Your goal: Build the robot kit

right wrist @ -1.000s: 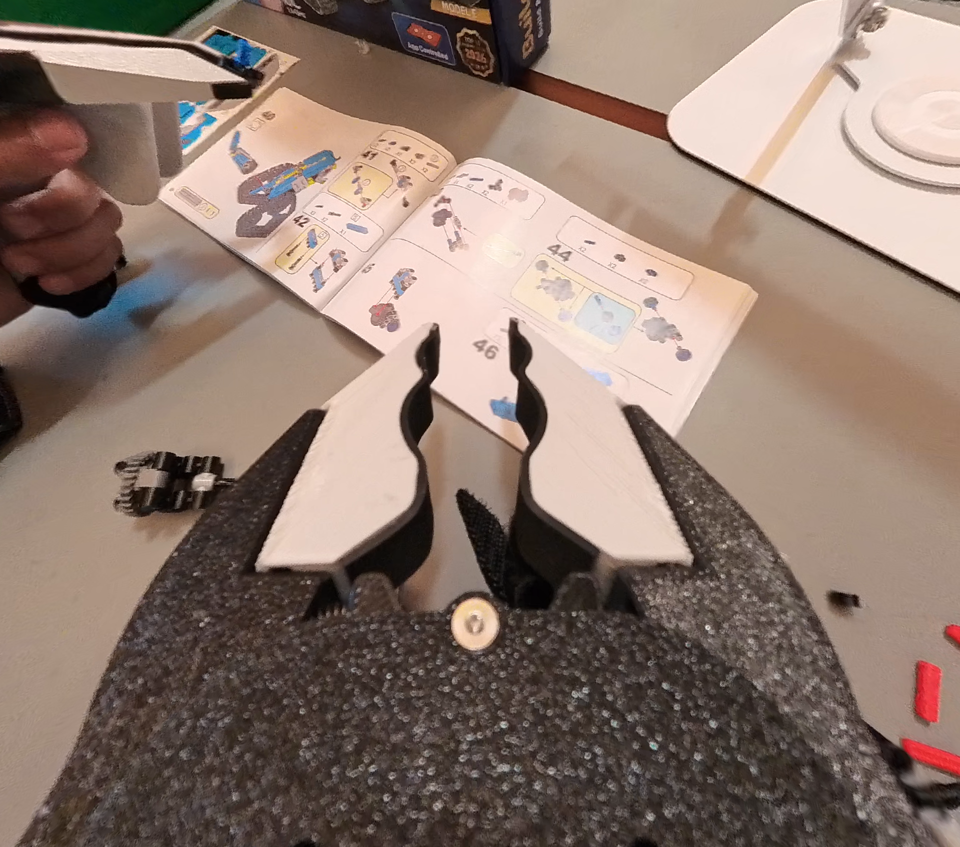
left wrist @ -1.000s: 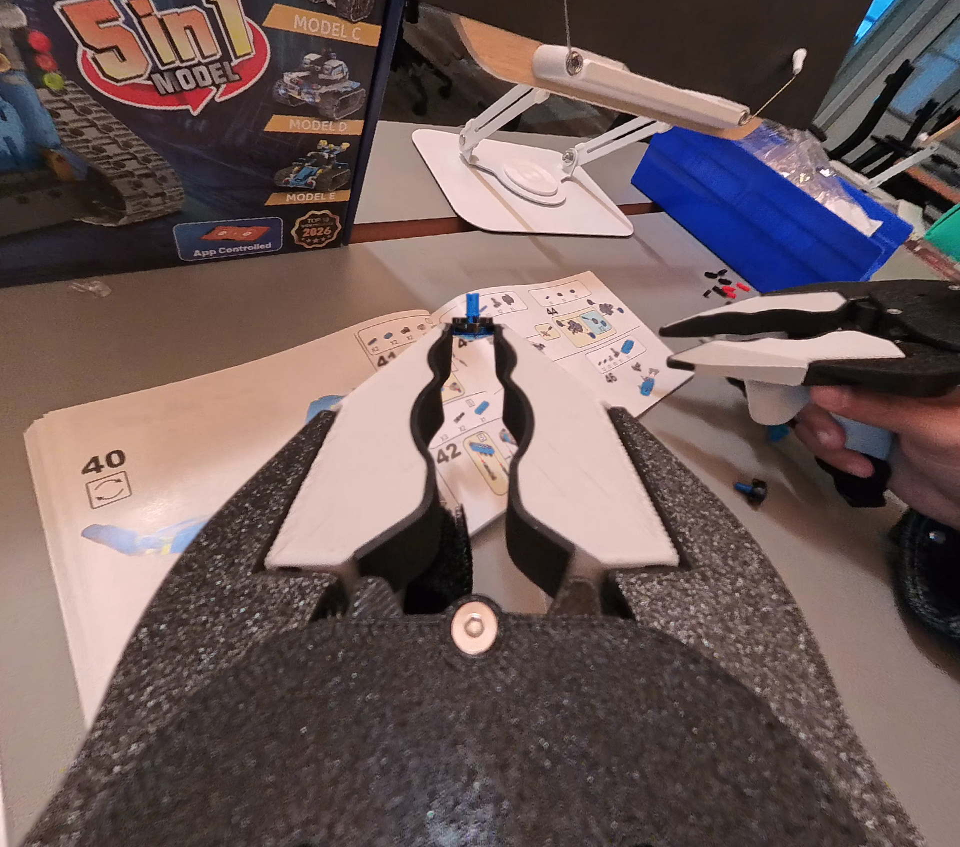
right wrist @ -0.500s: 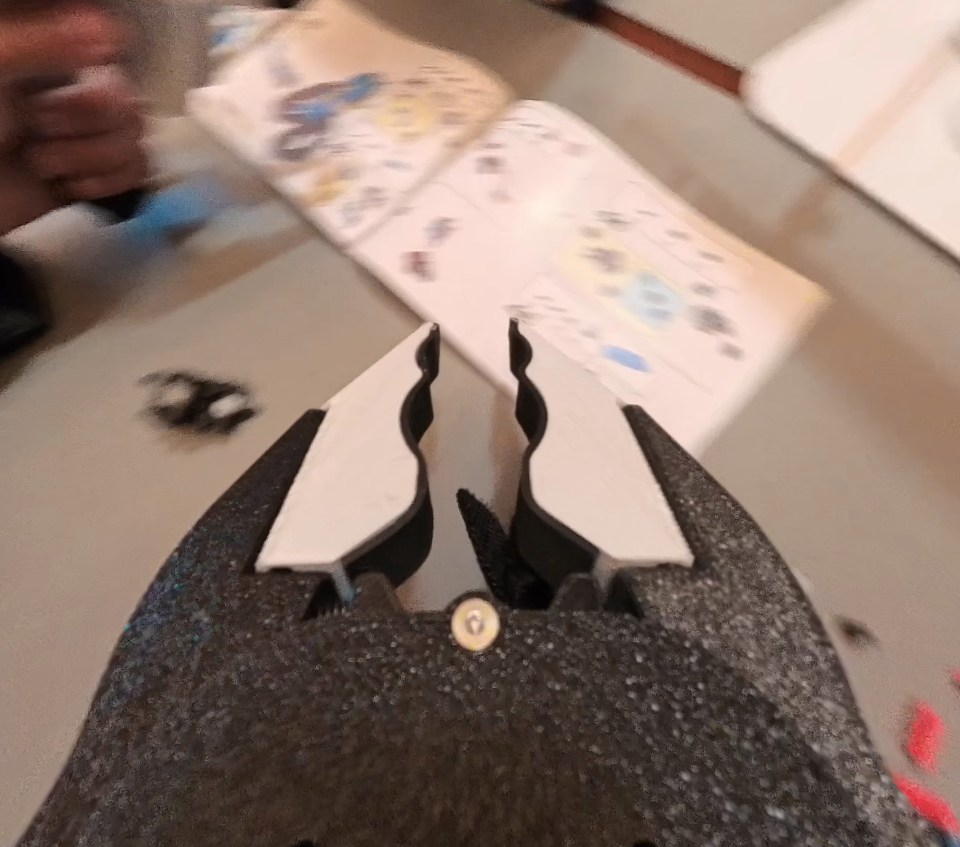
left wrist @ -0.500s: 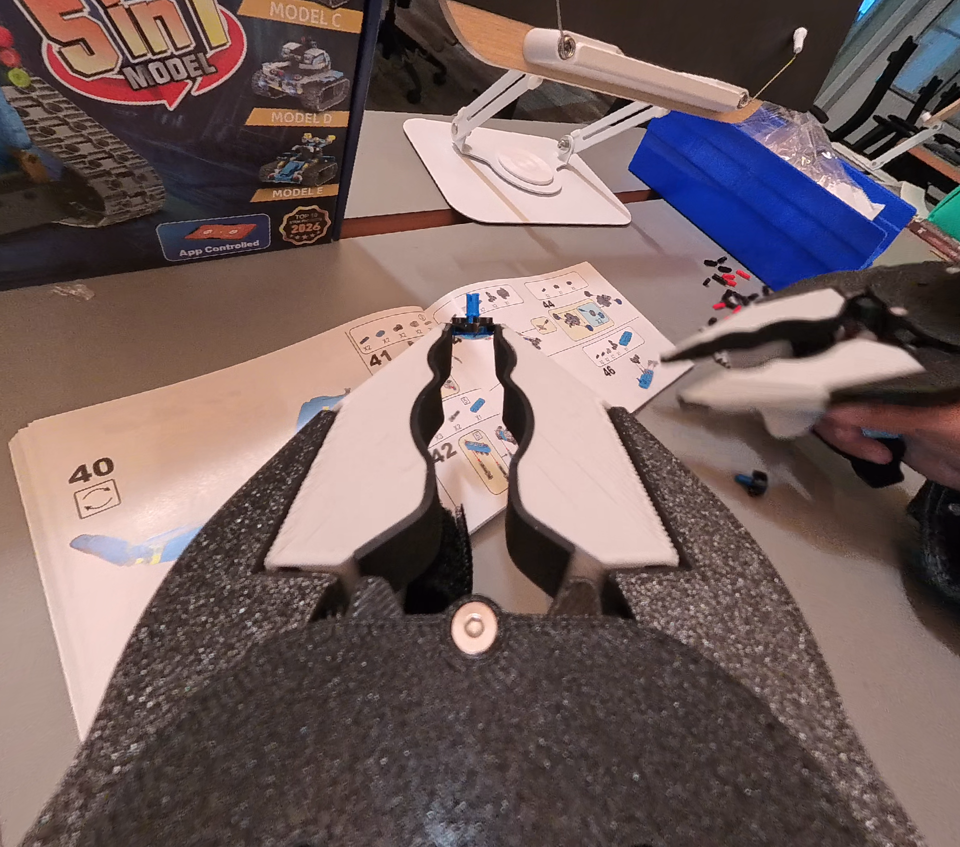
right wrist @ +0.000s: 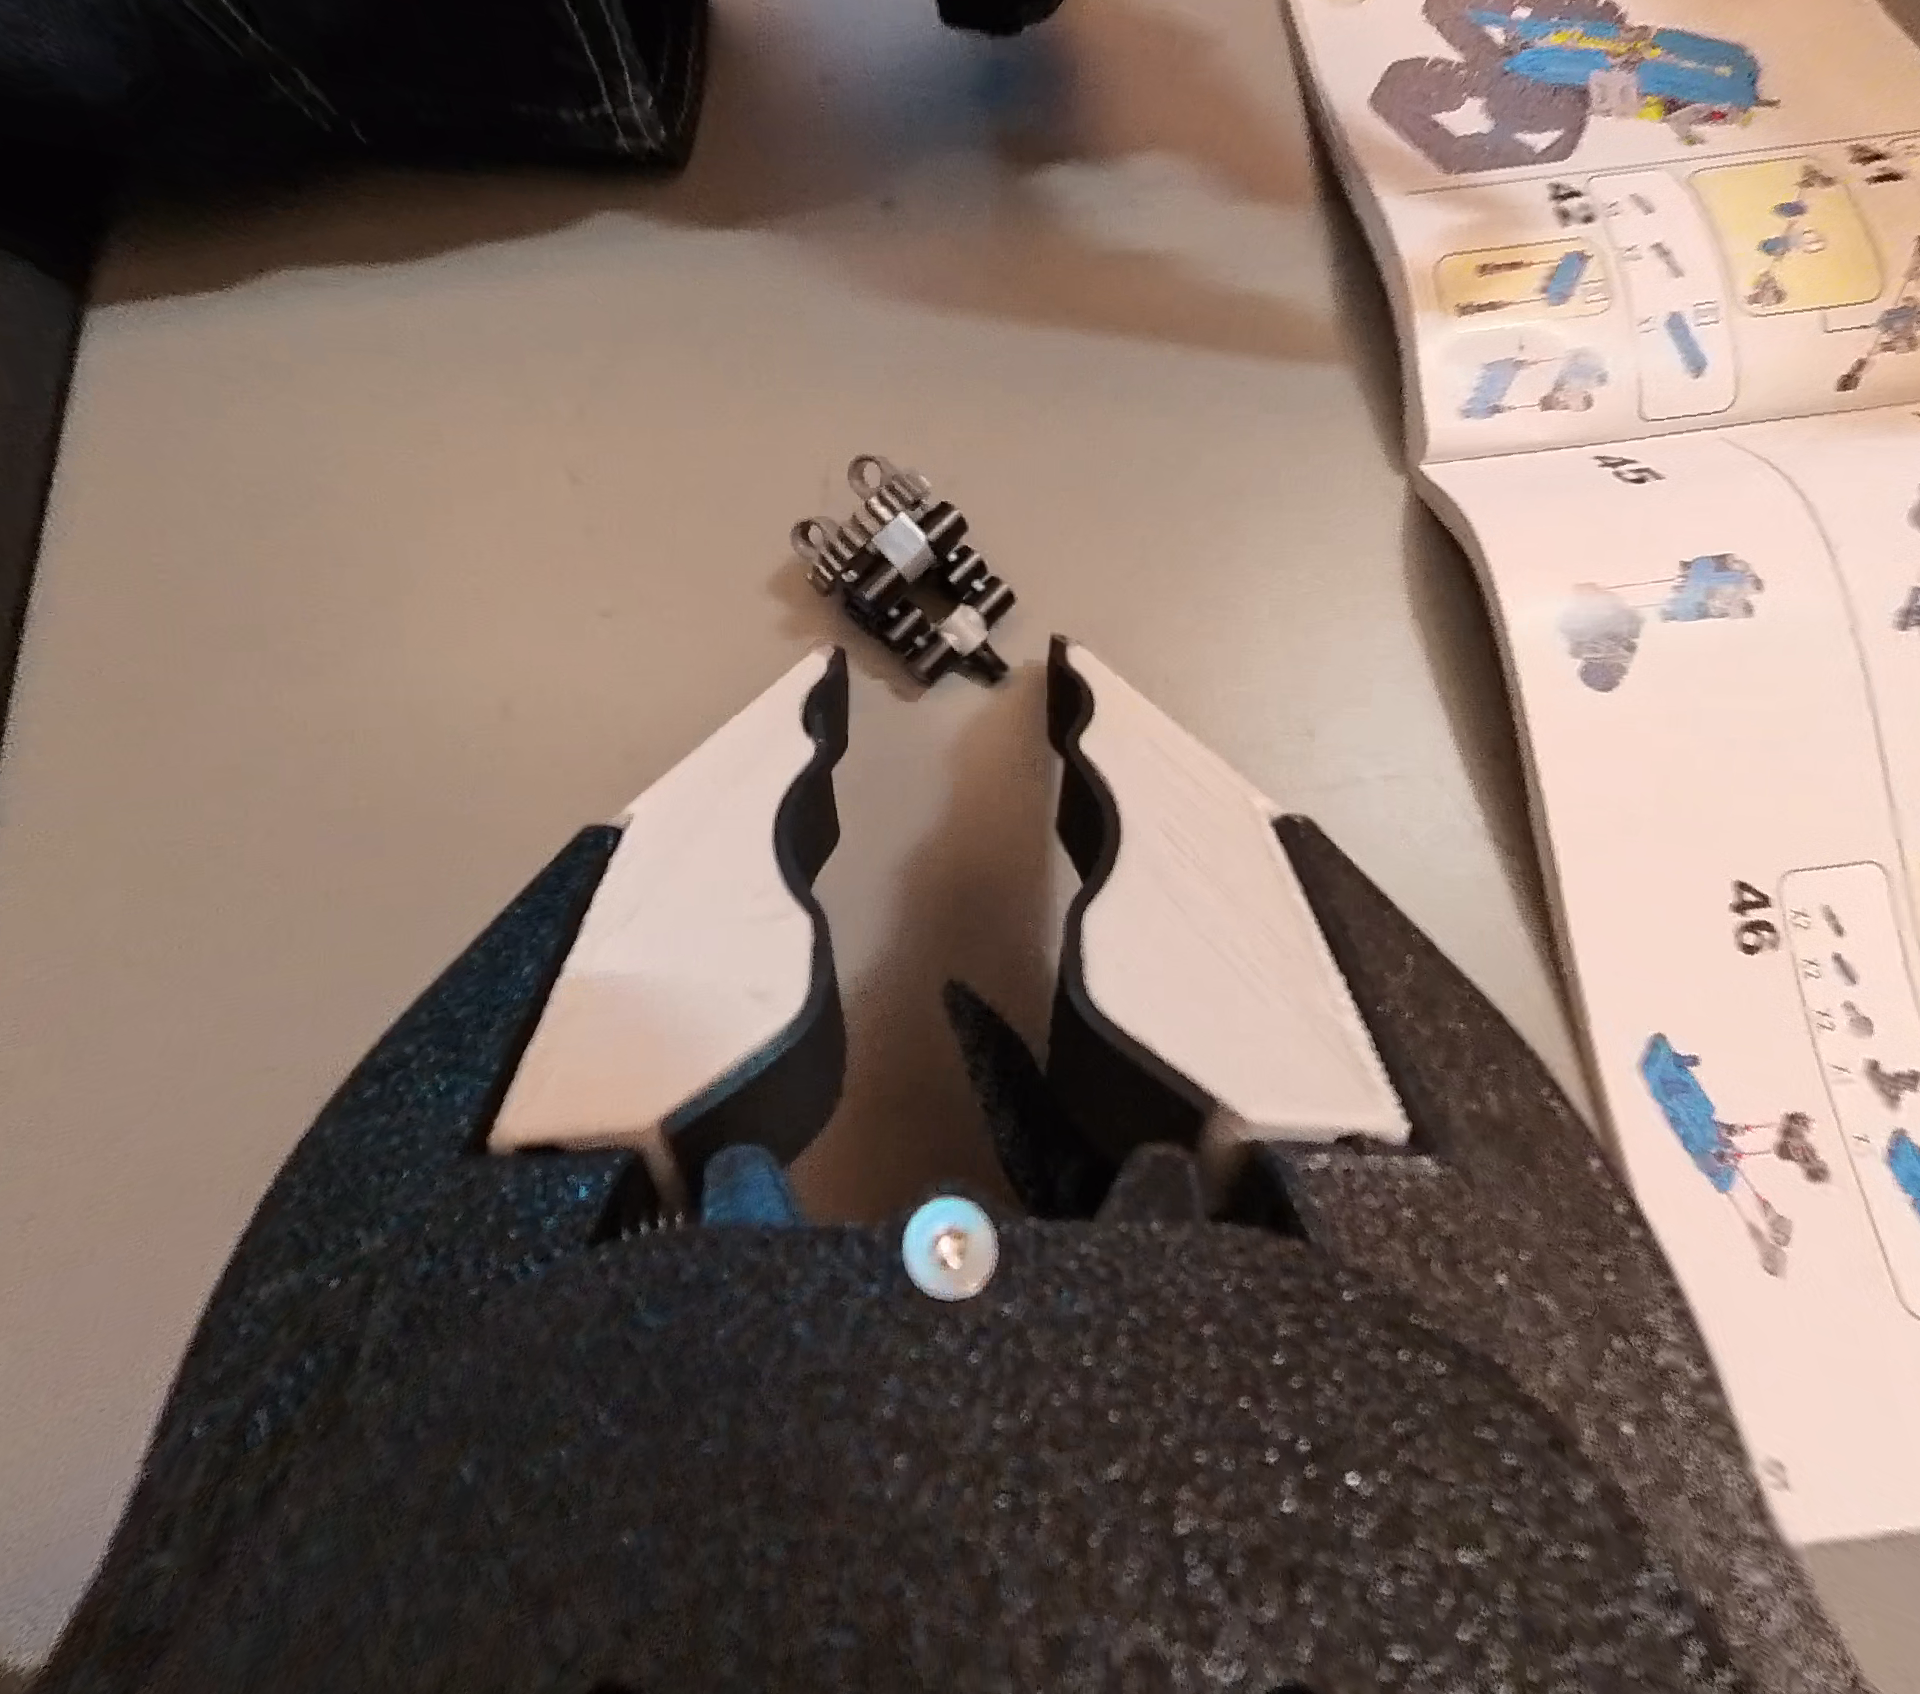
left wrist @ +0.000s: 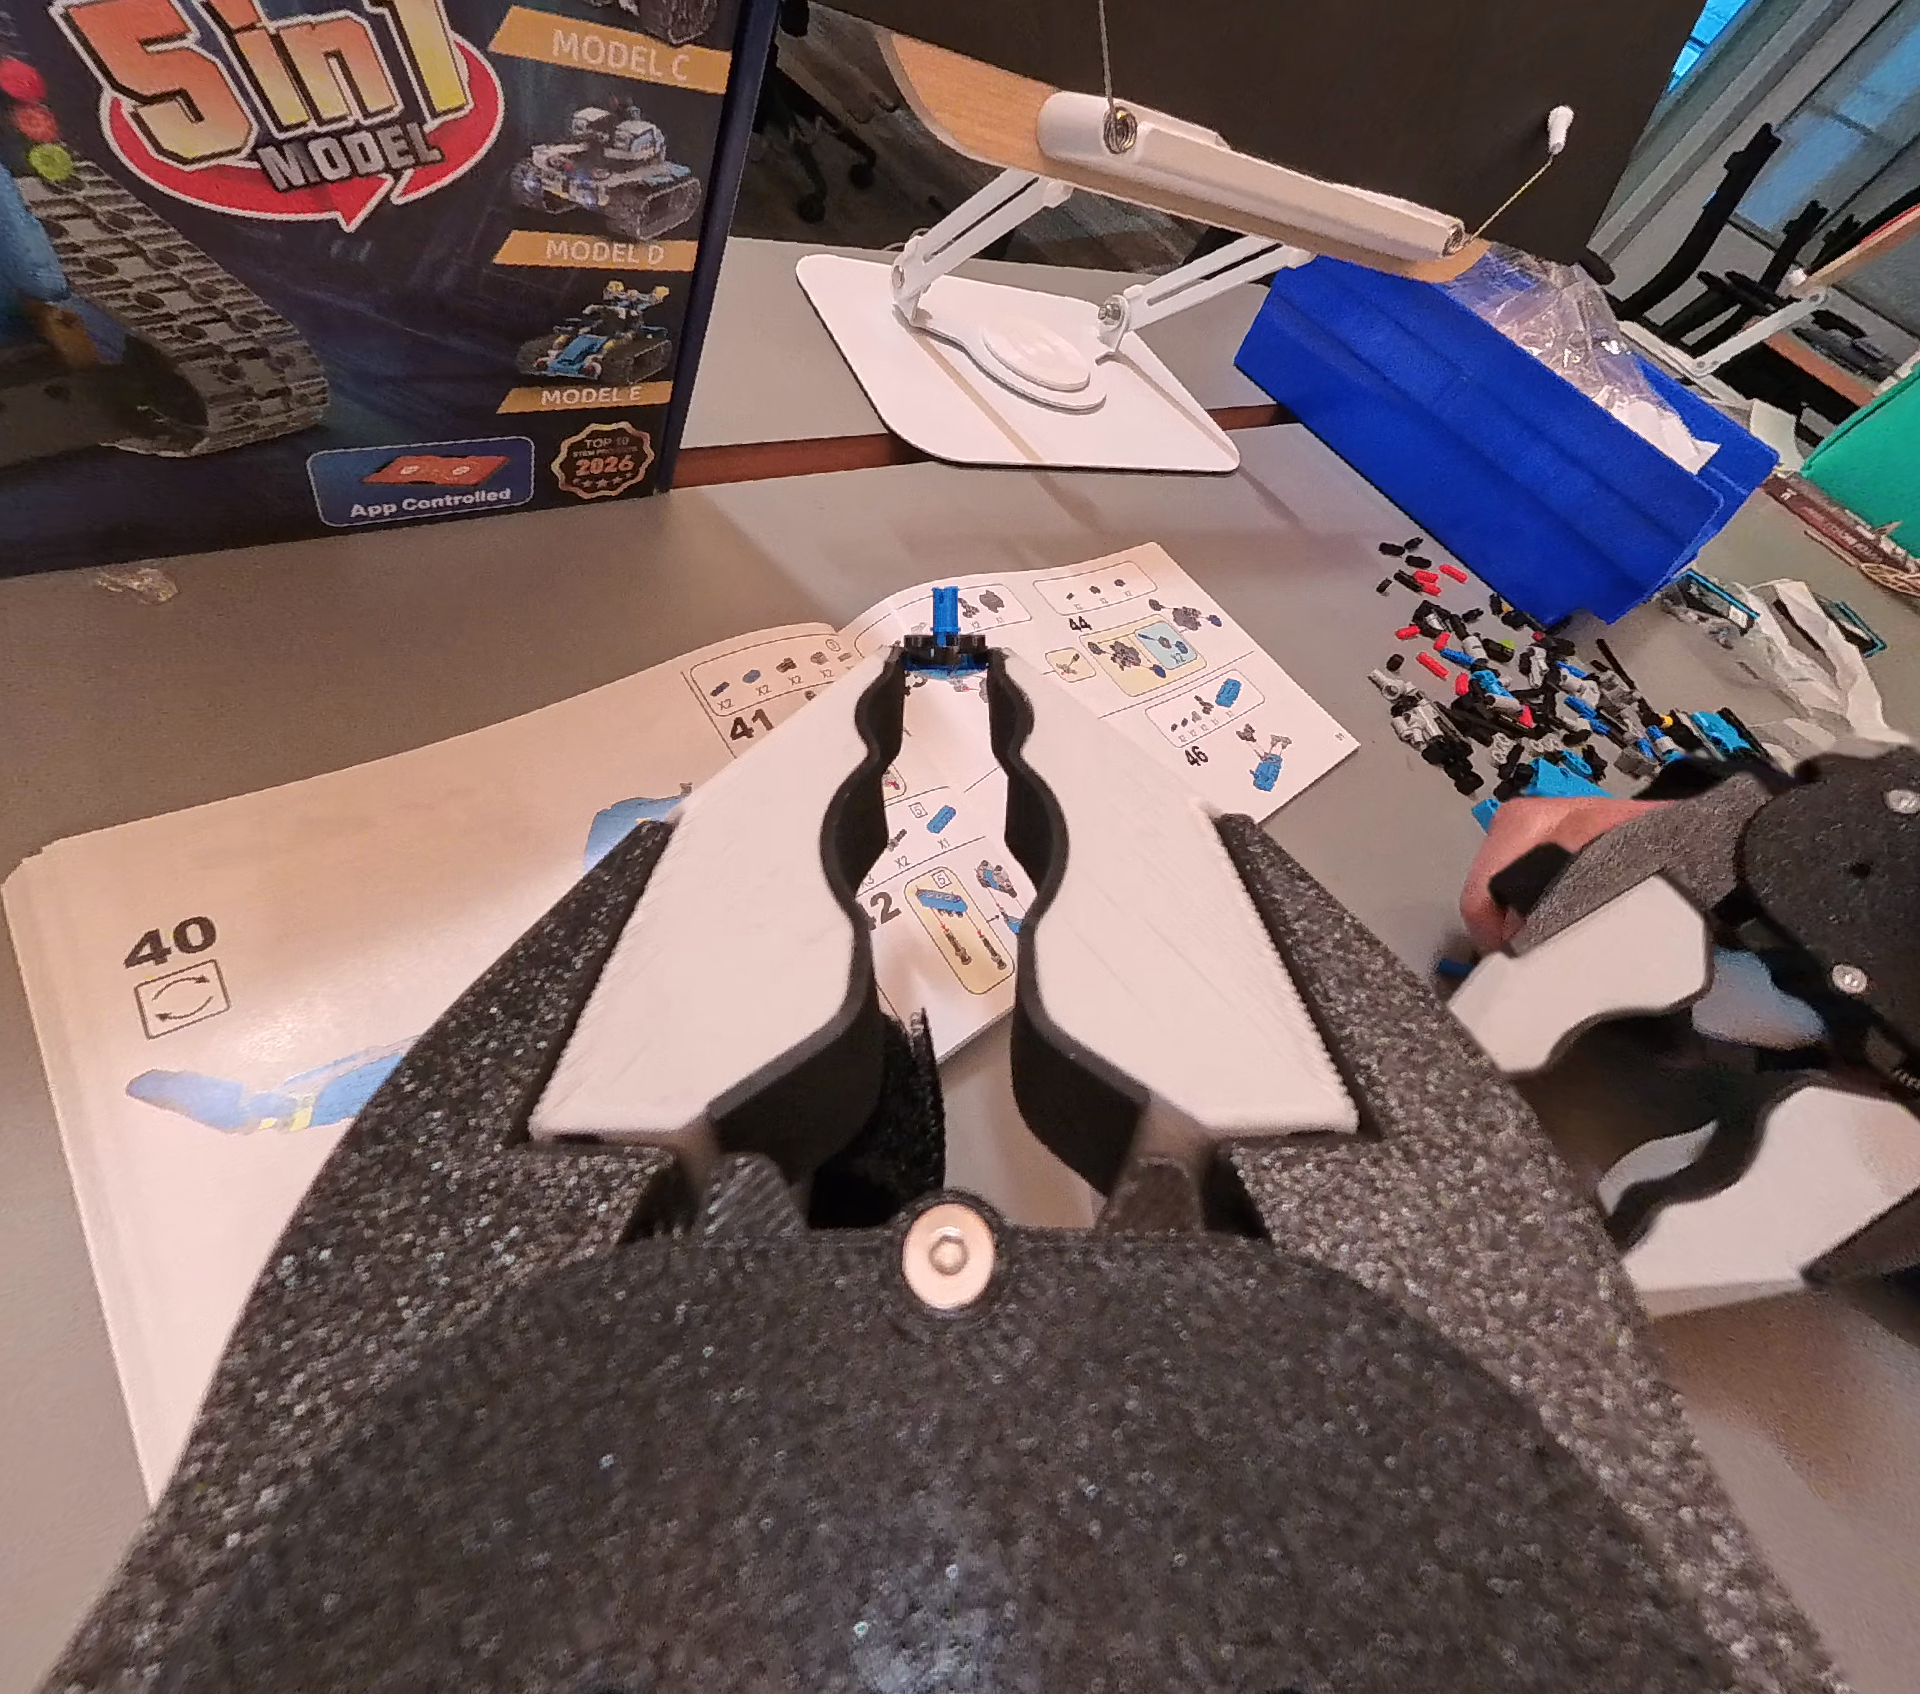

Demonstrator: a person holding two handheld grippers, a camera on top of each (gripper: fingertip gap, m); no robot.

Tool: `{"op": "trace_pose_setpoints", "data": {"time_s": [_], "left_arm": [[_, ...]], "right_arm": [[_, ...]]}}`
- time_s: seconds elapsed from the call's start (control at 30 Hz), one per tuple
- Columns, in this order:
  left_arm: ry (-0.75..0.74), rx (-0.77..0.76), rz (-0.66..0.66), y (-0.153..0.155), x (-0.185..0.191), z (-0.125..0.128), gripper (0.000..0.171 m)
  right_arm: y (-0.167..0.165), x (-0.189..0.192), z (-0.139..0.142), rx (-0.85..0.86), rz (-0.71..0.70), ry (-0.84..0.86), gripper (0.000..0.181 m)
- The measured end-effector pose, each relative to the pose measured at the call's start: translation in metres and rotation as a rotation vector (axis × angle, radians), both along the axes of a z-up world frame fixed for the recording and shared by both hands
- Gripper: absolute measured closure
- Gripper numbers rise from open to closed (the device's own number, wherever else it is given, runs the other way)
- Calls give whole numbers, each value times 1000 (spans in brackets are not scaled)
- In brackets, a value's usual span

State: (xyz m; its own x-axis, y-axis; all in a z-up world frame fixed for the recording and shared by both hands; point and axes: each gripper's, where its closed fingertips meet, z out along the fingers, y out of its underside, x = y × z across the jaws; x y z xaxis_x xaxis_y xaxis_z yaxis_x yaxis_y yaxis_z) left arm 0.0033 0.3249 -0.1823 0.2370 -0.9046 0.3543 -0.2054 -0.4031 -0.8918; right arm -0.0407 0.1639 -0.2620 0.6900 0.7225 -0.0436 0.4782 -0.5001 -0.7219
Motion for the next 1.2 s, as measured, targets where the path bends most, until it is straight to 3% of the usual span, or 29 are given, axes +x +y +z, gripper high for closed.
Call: {"op": "trace_pose_setpoints", "data": {"time_s": [0.1,0.13,0.3,0.53,0.7,0.87,0.97,1.1,1.2], "left_arm": [[1,2,1,0,0,0,156],[2,2,0,0,0,0,156],[2,3,-2,0,0,1,156],[1,4,-4,0,-1,2,156],[4,-1,-7,0,-1,2,156],[-3,3,-6,0,-1,4,156],[-2,1,-7,0,-1,4,156],[4,0,-12,-1,0,3,156],[-1,2,-10,-1,0,4,156]], "right_arm": [[-9,-9,-4,-57,37,17,150],[-18,-16,-3,-102,81,47,163],[-45,-50,4,-227,211,156,159],[-12,-24,8,-8,94,28,158],[-36,-57,7,-166,213,142,156],[-19,-40,23,-31,124,75,156],[-4,-42,23,5,57,30,141],[0,-48,11,55,89,-85,156],[10,-45,10,68,48,-64,157]]}}
